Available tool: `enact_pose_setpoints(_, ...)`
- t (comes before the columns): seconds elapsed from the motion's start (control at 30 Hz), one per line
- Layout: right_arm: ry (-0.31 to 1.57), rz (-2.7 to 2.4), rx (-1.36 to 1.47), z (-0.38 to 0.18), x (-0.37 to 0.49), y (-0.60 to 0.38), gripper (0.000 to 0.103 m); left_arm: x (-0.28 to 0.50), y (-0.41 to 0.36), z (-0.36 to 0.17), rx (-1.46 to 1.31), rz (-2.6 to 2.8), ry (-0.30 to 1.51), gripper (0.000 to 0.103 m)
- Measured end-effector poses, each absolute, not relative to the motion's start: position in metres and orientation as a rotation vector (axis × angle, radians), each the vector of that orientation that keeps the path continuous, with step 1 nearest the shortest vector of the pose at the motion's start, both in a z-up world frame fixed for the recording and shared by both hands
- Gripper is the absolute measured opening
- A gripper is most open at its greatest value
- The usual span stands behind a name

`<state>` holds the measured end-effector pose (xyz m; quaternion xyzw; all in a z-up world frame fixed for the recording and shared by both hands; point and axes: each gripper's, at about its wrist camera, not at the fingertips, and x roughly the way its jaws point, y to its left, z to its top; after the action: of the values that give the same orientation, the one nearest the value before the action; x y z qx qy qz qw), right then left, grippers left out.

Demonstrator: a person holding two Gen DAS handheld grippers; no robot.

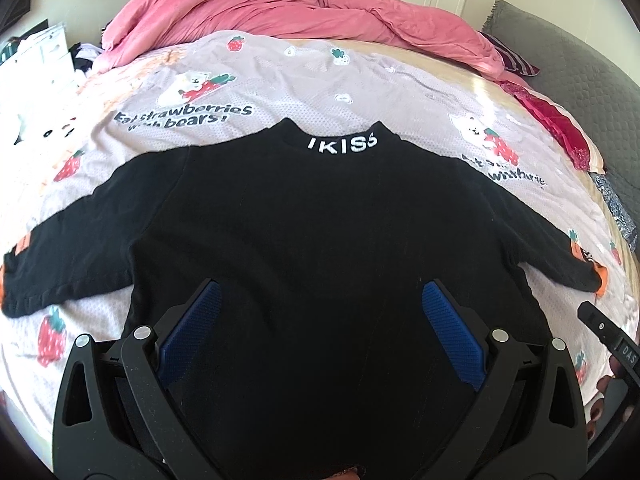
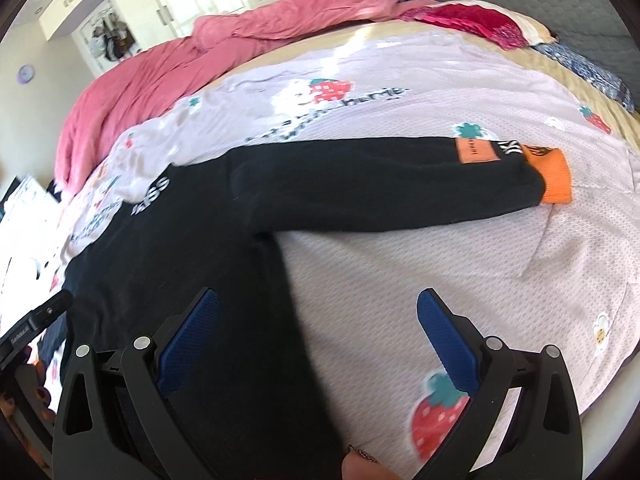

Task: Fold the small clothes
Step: 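Move the right gripper to the orange sleeve cuff and close on it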

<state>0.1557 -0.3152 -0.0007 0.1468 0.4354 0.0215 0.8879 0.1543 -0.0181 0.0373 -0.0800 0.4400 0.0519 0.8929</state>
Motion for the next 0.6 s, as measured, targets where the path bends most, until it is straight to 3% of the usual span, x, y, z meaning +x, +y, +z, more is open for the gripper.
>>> enact_pose_setpoints(0.6, 0.938, -0.129, 0.515, -0.014, 0.197, -0.411, 0.099, 0.209, 0.002, 0.034, -0.182, 0.15, 0.942, 0.095)
